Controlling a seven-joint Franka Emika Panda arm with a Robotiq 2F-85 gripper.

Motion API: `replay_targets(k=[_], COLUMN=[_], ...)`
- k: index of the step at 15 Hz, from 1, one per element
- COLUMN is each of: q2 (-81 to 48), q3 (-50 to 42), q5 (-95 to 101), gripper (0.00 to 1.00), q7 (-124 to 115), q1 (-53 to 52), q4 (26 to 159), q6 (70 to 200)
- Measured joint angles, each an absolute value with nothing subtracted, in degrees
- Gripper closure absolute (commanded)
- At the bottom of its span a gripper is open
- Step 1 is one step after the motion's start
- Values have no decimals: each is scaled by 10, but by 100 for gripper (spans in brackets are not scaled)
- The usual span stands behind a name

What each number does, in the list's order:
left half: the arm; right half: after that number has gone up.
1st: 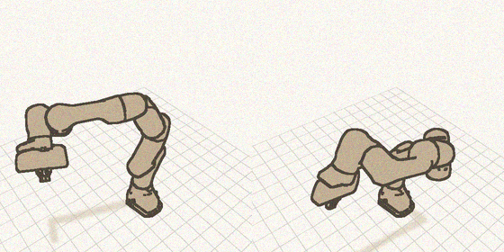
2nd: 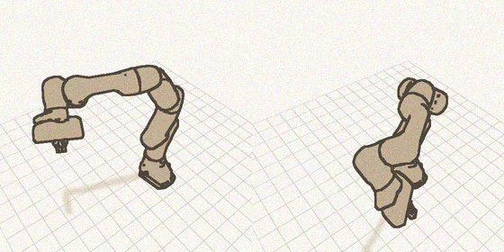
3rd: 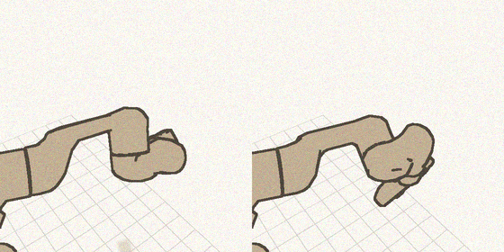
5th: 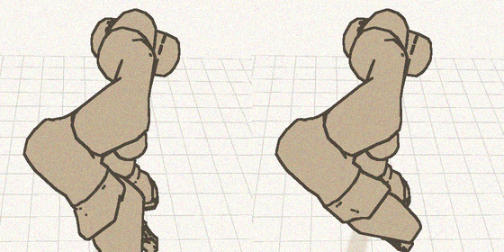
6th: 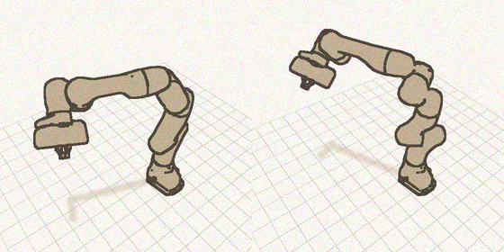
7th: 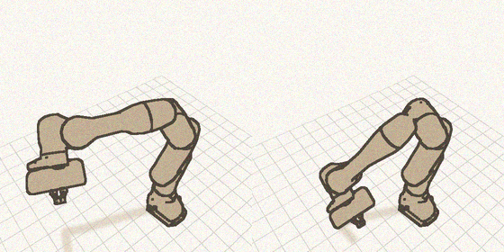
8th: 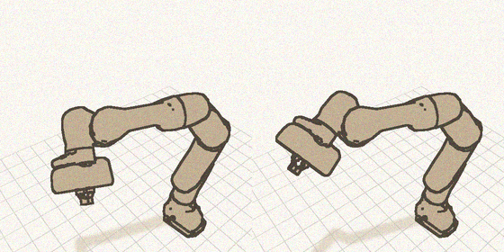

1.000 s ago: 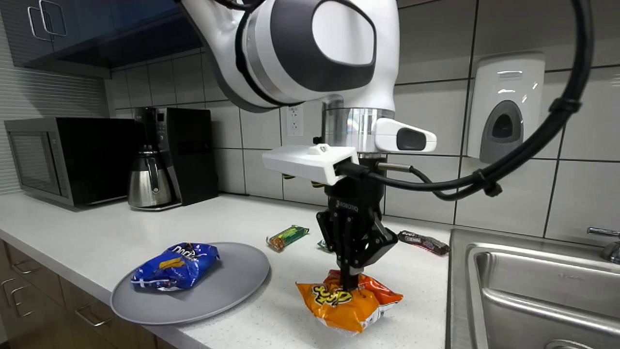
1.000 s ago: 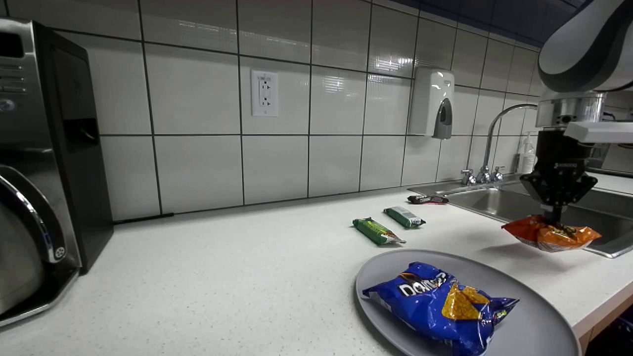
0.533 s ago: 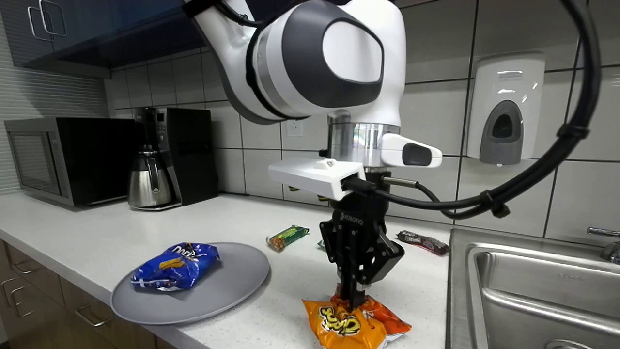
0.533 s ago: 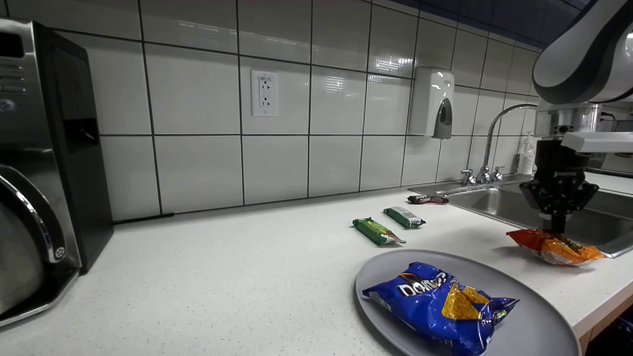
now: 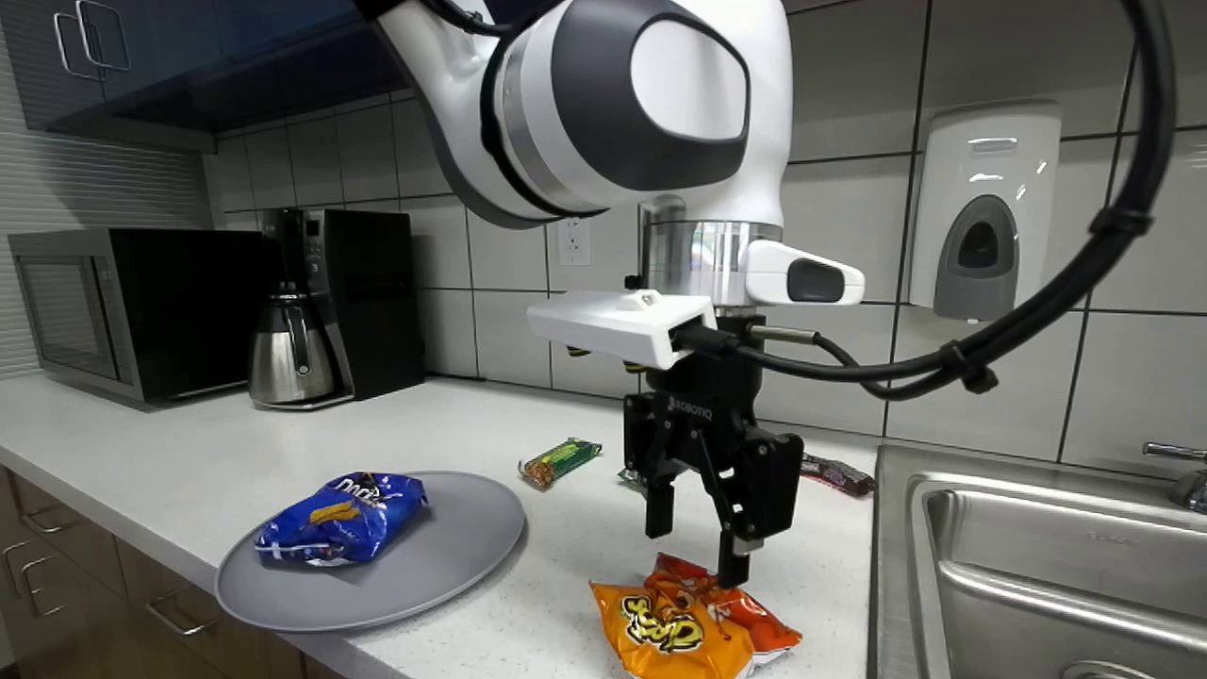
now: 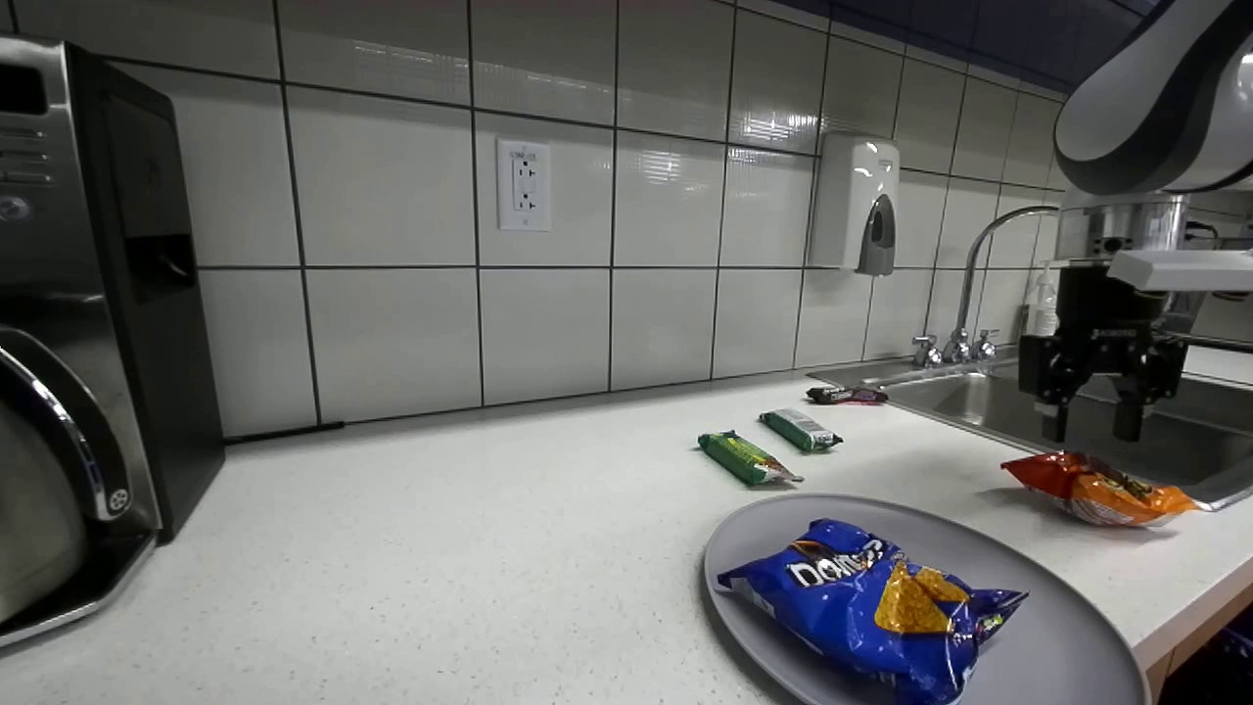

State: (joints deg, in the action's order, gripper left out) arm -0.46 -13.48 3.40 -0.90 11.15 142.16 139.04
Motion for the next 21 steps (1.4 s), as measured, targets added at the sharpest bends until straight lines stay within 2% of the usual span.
replay_targets(k=[12, 21], q2=[74, 87], q3=[-82, -22], q5=[34, 21], gripper=[0, 0], q7=[-121, -264], q1=[83, 50], q4=[1464, 1474], q6=[1369, 1358])
